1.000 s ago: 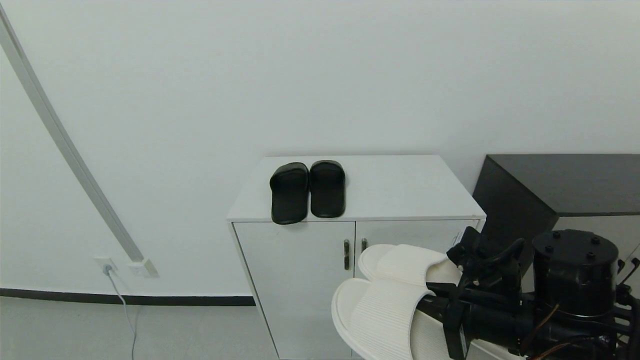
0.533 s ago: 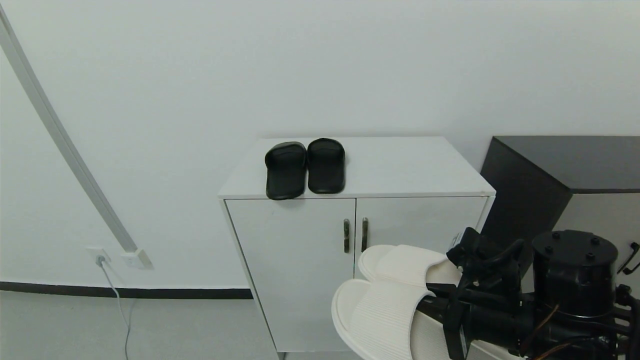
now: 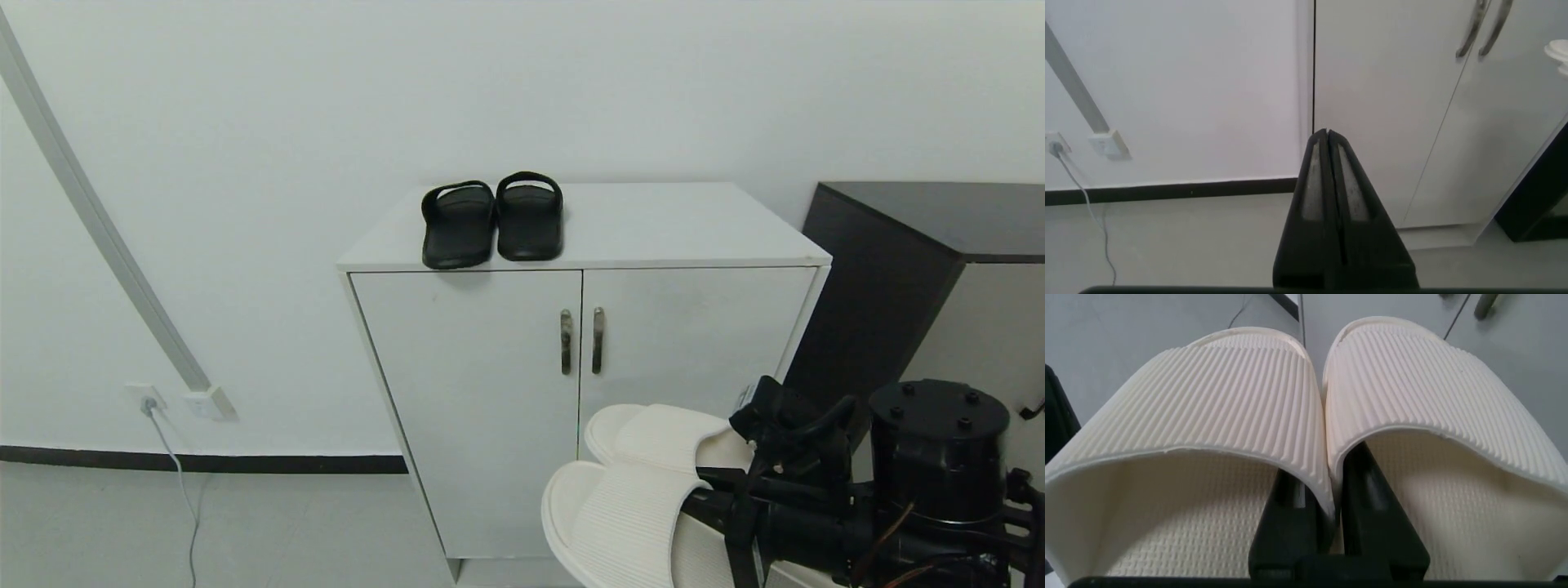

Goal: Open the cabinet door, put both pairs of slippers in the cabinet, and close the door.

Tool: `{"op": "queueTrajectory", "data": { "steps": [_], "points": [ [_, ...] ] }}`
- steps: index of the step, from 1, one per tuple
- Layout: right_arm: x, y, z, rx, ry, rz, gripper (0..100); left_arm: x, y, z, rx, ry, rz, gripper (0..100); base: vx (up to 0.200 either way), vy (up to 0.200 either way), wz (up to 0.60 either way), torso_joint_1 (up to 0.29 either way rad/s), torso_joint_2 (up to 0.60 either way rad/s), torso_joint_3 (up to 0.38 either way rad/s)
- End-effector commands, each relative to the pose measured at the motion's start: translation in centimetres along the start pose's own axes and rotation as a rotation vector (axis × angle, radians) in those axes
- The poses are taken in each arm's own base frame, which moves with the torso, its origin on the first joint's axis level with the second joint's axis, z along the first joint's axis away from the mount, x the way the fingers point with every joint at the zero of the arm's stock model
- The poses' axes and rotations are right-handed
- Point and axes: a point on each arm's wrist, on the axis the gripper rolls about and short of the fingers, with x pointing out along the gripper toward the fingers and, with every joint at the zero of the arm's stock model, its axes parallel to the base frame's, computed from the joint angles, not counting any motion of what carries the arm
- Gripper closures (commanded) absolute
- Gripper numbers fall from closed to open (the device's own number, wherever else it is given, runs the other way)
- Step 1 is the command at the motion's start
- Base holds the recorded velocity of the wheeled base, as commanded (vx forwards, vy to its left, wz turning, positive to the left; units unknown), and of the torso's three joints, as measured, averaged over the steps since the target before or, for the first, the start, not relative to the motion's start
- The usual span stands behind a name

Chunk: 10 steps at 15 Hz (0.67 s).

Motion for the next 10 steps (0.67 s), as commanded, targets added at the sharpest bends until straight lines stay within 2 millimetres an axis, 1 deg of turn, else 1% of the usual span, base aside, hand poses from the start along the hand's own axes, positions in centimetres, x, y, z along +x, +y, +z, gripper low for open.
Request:
{"op": "queueTrajectory", "data": {
  "steps": [1,4,9,10],
  "points": [
    [-0.07,0.02,0.09,0.000,-0.006,0.000,100,0.00,0.00,0.00,0.000,0.000,0.000,100,0.000,0.000,0.00,-0.163,0.48,0.315],
    [-0.17,0.04,0.00,-0.002,-0.009,-0.001,100,0.00,0.00,0.00,0.000,0.000,0.000,100,0.000,0.000,0.00,-0.154,0.47,0.330],
    [-0.40,0.41,0.21,-0.011,-0.032,0.010,100,0.00,0.00,0.00,0.002,0.000,0.000,100,0.000,0.000,0.00,-0.118,0.46,0.343],
    [-0.35,0.51,0.19,-0.012,-0.030,0.015,100,0.00,0.00,0.00,-0.003,0.000,0.002,0,0.000,0.000,0.00,-0.076,0.45,0.364]
  ]
}}
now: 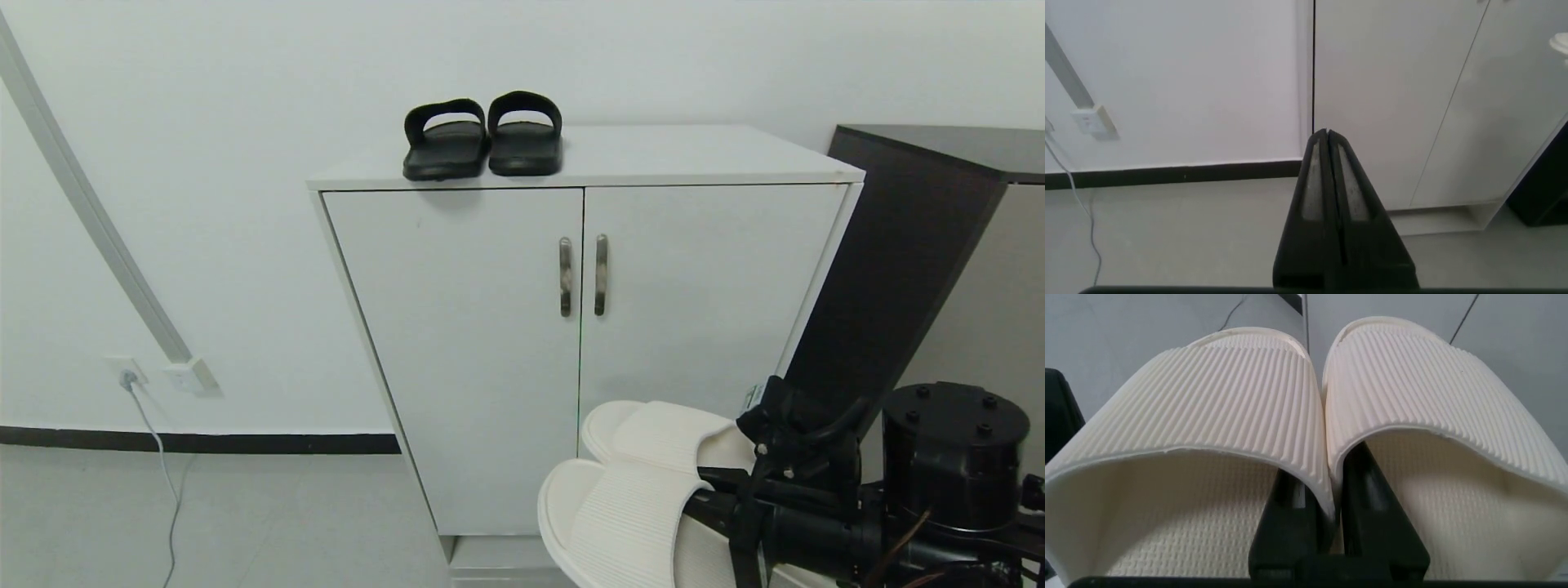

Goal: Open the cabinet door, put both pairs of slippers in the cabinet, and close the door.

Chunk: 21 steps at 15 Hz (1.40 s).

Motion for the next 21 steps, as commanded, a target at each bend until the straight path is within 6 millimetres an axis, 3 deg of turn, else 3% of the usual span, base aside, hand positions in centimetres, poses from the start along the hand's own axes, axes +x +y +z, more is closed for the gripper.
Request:
{"op": "queueTrajectory", "data": {
  "steps": [1,5,11,12,13,15,21],
  "points": [
    [0.0,0.1,-0.1,-0.001,0.003,0.005,100,0.0,0.0,0.0,-0.012,0.000,0.004,0,0.000,0.000,0.00,-0.061,0.45,0.373],
    [0.3,0.1,-0.3,0.001,0.015,0.005,100,0.0,0.0,0.0,-0.012,-0.002,-0.001,0,0.000,0.000,0.00,-0.023,0.43,0.389],
    [0.1,0.1,-0.6,0.004,0.027,0.000,100,0.0,0.0,0.1,-0.015,-0.003,0.007,0,0.000,0.000,0.00,0.000,0.02,0.021],
    [0.1,0.1,-0.6,0.003,0.024,0.000,100,-0.3,0.1,1.7,-0.025,-0.039,0.024,0,0.000,0.000,0.00,0.000,0.00,0.000],
    [0.0,0.1,-0.6,0.003,0.023,0.001,100,-0.7,0.1,5.7,-0.080,-0.096,0.024,0,0.000,0.000,0.00,0.000,0.00,0.000],
    [0.1,0.1,-0.7,0.004,0.030,0.006,100,0.1,0.1,8.7,-0.101,-0.050,-0.014,0,0.000,0.000,0.00,-0.002,0.15,0.134],
    [0.1,0.2,-0.8,-0.009,0.035,0.008,100,6.3,-0.4,11.6,-0.066,0.086,-0.297,0,0.000,0.000,0.00,0.000,0.03,0.016]
  ]
}}
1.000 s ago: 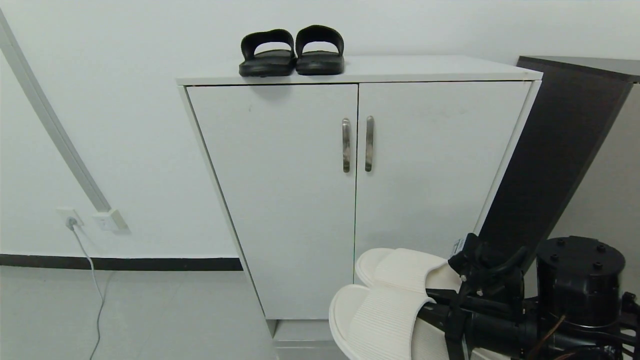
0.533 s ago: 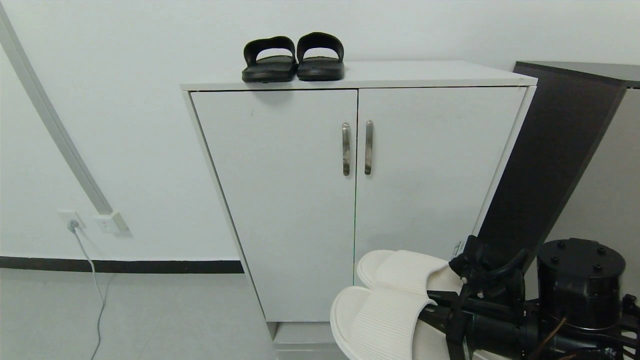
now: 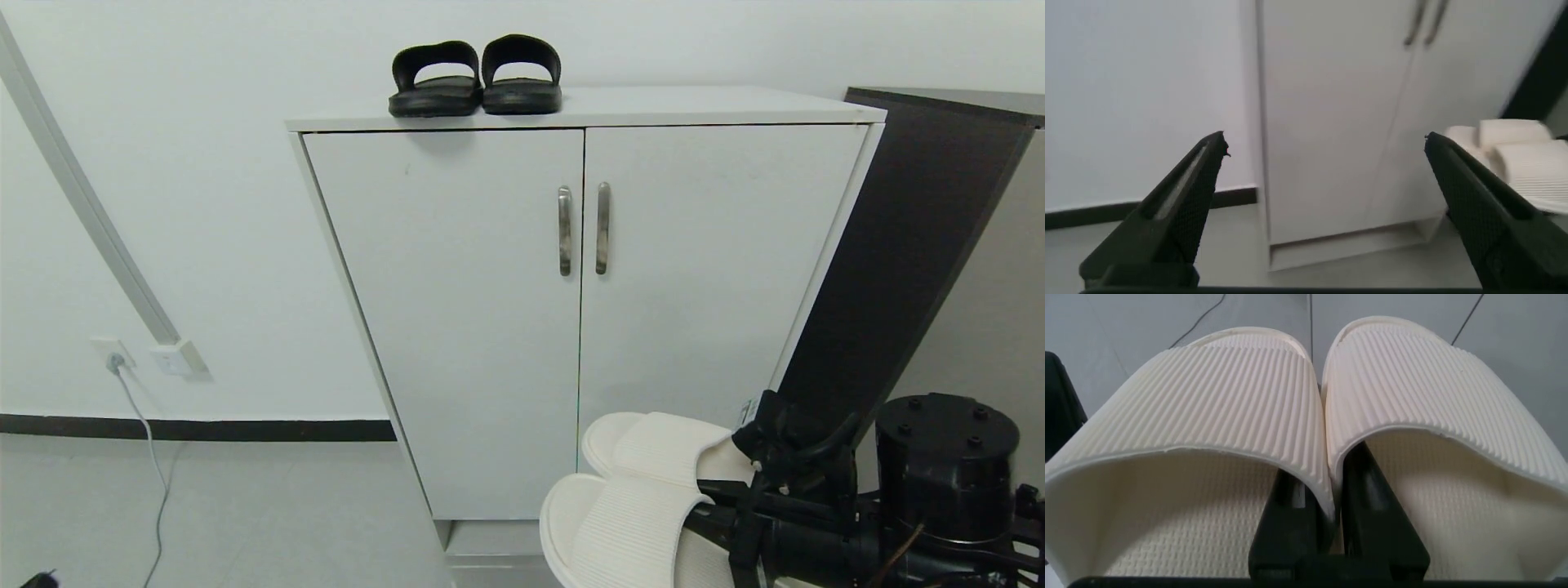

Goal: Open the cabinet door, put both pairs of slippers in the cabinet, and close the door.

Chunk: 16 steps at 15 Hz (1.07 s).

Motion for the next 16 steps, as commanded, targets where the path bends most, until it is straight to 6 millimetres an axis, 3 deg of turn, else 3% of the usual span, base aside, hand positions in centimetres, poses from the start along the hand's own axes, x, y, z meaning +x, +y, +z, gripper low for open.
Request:
{"op": "queueTrajectory", "data": {
  "steps": [1,6,9,14,15,16],
  "points": [
    [0.0,0.1,-0.1,-0.001,0.003,0.004,100,4.4,0.9,1.1,-0.030,0.114,-0.073,0,0.000,0.000,0.00,0.000,0.00,0.000],
    [0.3,0.2,-0.3,-0.001,0.015,0.013,100,9.1,1.4,4.3,-0.031,0.101,-0.226,0,0.000,0.000,0.00,0.000,0.00,0.000],
    [0.5,0.2,-0.5,0.000,0.023,0.016,100,11.5,0.8,5.0,-0.039,0.134,-0.318,0,0.000,0.000,0.00,0.000,0.00,0.000],
    [0.5,0.2,-0.5,-0.001,0.018,0.014,100,18.0,-3.4,5.8,-0.029,0.137,-0.524,0,0.000,0.000,0.00,0.000,0.00,0.000],
    [0.5,0.2,-0.6,0.000,0.018,0.013,100,18.4,-3.7,5.9,-0.028,0.134,-0.526,0,0.000,0.000,0.00,0.000,0.00,0.000],
    [0.5,0.2,-0.6,0.002,0.020,0.013,100,21.7,-5.6,6.2,-0.022,0.090,-0.570,0,0.000,0.000,0.00,0.000,0.00,0.000]
  ]
}}
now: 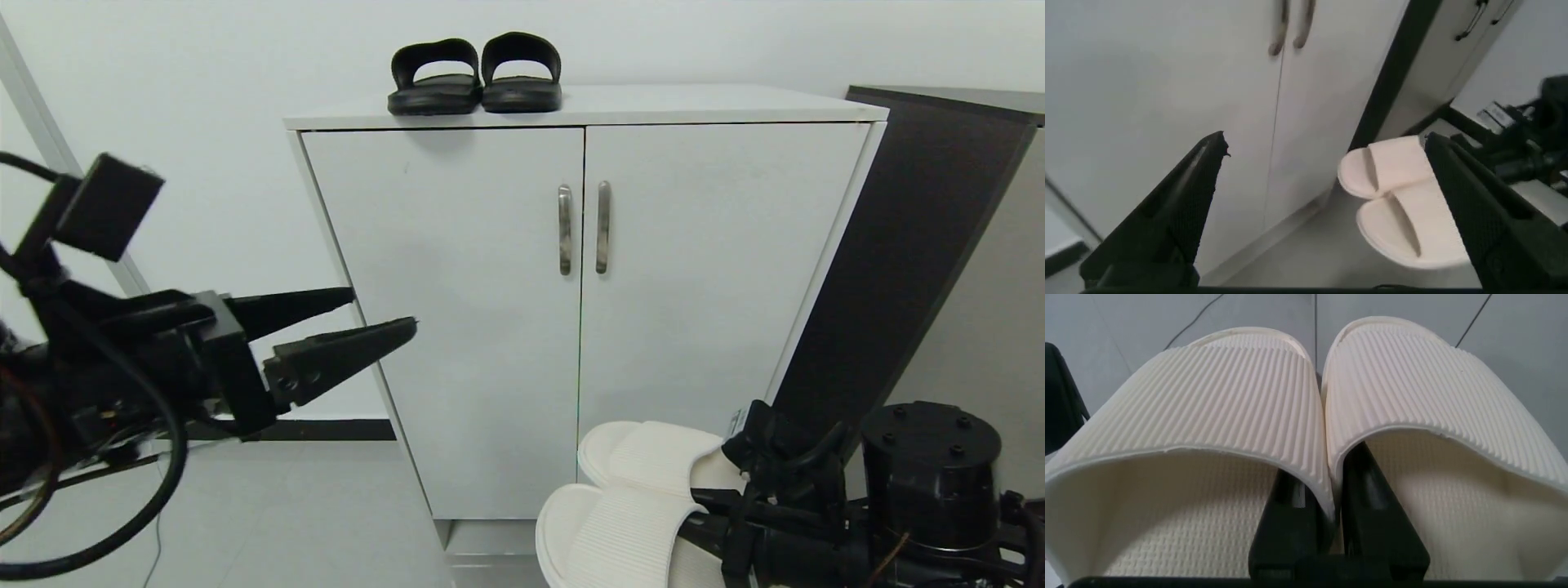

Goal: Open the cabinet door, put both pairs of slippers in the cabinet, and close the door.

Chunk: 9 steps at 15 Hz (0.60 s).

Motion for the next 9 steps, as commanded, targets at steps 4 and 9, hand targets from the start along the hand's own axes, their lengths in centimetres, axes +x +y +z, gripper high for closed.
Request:
{"op": "queueTrajectory", "data": {
  "steps": [4,9],
  "points": [
    [0.2,0.0,-0.3,0.003,0.016,0.002,100,12.3,-0.9,0.4,-0.039,-0.102,-0.158,0,0.000,0.000,0.00,0.000,0.00,0.000],
    [0.5,0.4,-0.5,-0.003,0.023,0.017,100,16.4,-2.1,3.7,-0.055,-0.043,-0.270,0,0.000,0.000,0.00,0.000,0.00,0.000]
  ]
}}
